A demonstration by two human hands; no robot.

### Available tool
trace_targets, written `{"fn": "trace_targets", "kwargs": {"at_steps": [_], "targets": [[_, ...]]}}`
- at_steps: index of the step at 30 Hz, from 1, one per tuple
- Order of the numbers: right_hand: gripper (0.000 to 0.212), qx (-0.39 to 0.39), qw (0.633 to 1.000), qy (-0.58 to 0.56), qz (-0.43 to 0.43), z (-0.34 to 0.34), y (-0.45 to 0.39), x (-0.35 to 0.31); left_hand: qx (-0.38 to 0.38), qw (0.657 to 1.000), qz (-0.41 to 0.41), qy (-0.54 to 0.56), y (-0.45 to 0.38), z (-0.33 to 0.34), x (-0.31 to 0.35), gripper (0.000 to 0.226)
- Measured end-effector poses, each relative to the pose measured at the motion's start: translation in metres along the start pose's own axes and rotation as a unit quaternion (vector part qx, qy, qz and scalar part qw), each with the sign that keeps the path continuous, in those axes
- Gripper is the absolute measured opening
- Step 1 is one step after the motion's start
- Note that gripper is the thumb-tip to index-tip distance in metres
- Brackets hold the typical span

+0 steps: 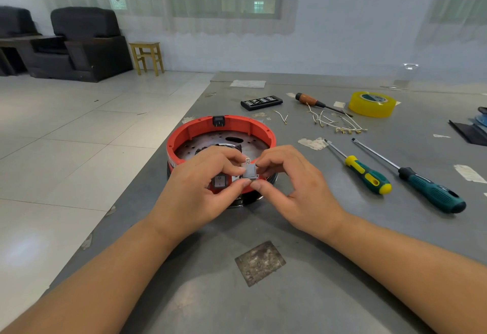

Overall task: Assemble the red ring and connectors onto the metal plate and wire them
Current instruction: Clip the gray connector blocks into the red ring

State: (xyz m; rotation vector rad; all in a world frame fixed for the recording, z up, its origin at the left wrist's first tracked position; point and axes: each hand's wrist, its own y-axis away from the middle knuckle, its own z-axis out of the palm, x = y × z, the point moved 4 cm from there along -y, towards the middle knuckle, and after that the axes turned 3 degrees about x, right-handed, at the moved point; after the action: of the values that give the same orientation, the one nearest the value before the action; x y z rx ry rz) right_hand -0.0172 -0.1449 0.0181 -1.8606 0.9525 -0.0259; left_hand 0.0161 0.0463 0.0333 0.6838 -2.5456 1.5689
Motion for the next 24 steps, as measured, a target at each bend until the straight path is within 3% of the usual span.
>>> {"fn": "trace_targets", "kwargs": {"at_steps": [9, 14, 24], "targets": [[0.014, 0.017, 1.000, 0.010, -0.021, -0.004, 0.001, -0.001, -0.015, 1.000, 0.013, 0.001, -0.002, -0.003, 0.004, 0.015], [0.008, 0.019, 1.000, 0.003, -0.023, -0.005, 0.000, -0.002, -0.018, 0.999, 0.012, -0.024, -0.002, -0.002, 0.003, 0.024], [0.008, 0.009, 0.988, -0.093, 0.122, 0.003, 0.004, 0.007, -0.031, 0.999, -0.027, -0.019, 0.000, -0.001, -0.007, 0.034]]}}
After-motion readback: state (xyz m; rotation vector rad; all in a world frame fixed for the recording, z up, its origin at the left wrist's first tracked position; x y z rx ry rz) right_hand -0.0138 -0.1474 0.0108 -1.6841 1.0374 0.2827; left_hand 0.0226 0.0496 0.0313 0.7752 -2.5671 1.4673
